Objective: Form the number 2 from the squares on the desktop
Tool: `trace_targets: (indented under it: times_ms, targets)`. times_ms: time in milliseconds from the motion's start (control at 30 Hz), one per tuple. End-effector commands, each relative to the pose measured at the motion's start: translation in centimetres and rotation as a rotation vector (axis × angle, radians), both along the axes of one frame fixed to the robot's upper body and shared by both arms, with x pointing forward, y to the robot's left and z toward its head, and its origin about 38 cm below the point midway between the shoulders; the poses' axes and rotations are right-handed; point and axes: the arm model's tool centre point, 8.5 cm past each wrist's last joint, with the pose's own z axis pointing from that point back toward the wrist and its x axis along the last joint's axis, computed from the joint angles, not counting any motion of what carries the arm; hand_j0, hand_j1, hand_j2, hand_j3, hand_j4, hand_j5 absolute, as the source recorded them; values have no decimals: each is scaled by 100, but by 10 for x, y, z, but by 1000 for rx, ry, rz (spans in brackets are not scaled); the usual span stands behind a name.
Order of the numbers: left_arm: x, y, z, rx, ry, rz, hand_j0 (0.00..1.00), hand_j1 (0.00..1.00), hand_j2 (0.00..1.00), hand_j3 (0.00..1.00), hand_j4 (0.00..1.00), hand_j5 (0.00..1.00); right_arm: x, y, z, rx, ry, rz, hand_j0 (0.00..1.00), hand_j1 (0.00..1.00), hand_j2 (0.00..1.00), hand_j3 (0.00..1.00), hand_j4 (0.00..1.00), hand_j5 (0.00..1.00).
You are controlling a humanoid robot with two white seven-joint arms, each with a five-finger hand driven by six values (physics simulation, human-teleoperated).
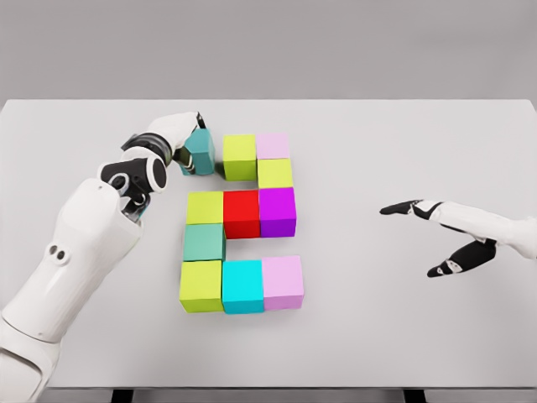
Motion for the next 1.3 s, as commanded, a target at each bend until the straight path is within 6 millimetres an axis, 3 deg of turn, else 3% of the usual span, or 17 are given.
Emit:
trace_targets:
  times_ms: [0,67,300,567,700,1067,1167,1267]
  targets:
    - [0,0,0,4,-3,-1,33,33,33,33,33,33,-1,11,-1,23,-4,21,100,100,100,100,100,100]
    - [0,-1,0,4,-2,-2,34,34,34,34,34,34,1,9,0,19,-9,14,100,100,100,100,100,100]
    - [-1,-2,-1,4,-2,-5,61,61,61,61,61,61,3,6,0,-3,-20,6,100,100,100,100,100,100]
    - [-1,-3,-2,1,0,-7,86,86,86,86,86,86,2,5,0,-7,-21,6,100,100,100,100,100,100]
    - [-1,-4,-1,2,-1,-9,94,94,94,94,94,94,2,6,1,-8,-22,9,100,100,100,100,100,100]
    - [-4,-5,-1,-9,-3,-15,100,100,100,100,100,100,5,-5,8,-17,-38,-18,100,100,100,100,100,100]
    - [-10,-8,17,-29,-49,-47,100,100,100,100,100,100,6,-7,7,-20,-36,-26,100,100,100,100,100,100]
    - [-11,-3,19,-23,-57,-45,100,100,100,100,100,100,6,-6,7,-18,-38,-23,100,100,100,100,100,100]
